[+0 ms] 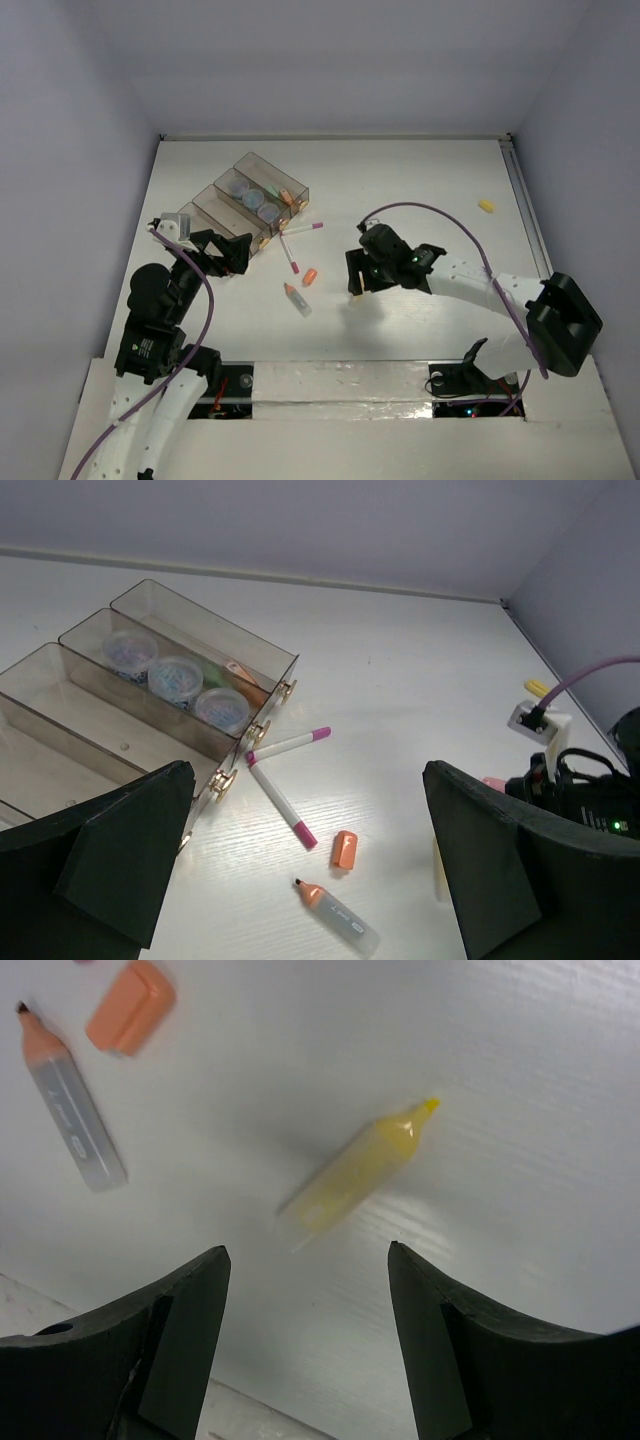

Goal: Sort the stationery into containers
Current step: Pick up the stationery from the center of the board.

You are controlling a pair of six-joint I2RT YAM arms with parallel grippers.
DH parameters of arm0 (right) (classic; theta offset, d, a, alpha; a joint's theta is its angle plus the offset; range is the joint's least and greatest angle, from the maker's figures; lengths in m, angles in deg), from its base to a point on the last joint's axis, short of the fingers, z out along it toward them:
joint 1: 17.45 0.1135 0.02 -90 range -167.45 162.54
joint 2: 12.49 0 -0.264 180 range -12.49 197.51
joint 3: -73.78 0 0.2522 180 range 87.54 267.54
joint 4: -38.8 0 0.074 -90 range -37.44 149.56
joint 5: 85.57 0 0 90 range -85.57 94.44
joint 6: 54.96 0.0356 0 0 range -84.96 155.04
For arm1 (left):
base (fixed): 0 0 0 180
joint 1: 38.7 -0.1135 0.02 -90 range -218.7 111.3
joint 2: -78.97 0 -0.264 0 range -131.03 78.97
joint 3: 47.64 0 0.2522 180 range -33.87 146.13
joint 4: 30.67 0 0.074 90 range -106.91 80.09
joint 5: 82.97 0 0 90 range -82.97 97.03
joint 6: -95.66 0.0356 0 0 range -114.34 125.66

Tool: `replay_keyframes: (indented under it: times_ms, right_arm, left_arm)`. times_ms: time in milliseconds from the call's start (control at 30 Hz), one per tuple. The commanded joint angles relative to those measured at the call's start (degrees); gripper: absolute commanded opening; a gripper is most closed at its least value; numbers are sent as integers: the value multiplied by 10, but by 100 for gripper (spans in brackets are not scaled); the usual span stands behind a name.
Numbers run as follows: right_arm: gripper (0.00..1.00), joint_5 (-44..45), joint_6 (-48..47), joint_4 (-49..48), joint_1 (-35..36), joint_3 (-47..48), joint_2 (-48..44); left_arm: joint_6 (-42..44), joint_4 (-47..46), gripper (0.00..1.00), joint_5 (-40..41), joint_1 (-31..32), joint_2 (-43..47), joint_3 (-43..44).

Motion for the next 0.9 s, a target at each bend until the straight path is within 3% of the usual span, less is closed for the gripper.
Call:
replay_keyframes:
  times_ms: [0,333,533,800,867]
  right_arm:
    - [71,4,70,3,9,-32,-27]
    - [71,25,69,8,14,-32,-46]
    - [72,117,28,64,14,-2,-49]
    - [72,127,-52,97,-131,17,-43]
    - [74,150,-73,120,-139,42,-25]
  left_arm:
    - [5,-30,99,-8,3,6,-4]
    - [5,-30,99,-8,3,5,-4]
    - [5,-30,99,-9,3,3,-4]
    - [5,-30,99,-9,3,3,-4]
    - [5,-29,99,-10,3,2,-4]
